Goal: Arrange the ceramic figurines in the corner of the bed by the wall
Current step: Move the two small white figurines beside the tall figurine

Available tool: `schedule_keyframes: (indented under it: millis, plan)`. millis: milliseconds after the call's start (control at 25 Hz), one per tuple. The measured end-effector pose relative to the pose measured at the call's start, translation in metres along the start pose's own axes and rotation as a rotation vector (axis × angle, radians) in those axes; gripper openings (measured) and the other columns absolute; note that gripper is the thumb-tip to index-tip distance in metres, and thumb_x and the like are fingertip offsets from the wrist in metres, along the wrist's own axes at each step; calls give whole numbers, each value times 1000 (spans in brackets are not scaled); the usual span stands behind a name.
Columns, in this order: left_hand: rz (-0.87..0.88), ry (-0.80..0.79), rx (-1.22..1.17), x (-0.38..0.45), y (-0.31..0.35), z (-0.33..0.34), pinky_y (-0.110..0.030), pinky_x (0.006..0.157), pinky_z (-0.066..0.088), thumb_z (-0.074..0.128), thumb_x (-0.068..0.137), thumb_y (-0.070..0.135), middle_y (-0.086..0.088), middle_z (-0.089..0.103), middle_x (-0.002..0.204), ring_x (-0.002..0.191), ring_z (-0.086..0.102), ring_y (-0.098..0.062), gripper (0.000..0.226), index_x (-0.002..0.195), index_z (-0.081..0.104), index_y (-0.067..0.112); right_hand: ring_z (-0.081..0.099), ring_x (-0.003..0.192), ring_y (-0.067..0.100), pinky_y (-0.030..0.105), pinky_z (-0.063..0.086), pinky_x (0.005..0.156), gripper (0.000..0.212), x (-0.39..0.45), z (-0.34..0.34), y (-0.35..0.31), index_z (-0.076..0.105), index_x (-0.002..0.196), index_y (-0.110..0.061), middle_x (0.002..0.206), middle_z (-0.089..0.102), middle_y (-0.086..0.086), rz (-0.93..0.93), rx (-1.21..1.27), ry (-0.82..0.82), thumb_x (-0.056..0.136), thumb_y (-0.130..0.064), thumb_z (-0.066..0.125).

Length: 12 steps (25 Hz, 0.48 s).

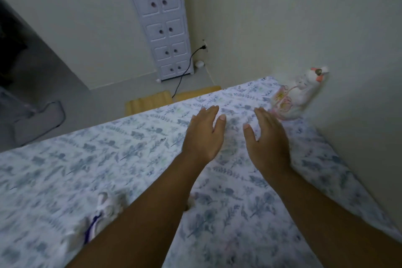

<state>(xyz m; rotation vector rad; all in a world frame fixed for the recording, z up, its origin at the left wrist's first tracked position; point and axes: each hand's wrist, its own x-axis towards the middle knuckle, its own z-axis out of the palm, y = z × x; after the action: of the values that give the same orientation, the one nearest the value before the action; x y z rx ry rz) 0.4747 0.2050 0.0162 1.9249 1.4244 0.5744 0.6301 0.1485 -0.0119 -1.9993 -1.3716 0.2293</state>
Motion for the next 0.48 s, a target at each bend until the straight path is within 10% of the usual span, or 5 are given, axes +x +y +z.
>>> schedule_keyframes:
  millis: [480]
  plan:
    - [-341, 250, 72, -217, -165, -165, -38, 126, 6, 41, 105, 40, 0, 27, 167, 155, 12, -16, 58, 158, 31, 18, 17, 150, 19, 42, 19, 120, 70, -180, 94, -179, 31, 154, -25, 163, 25, 0, -387, -83, -586, 91, -38, 60]
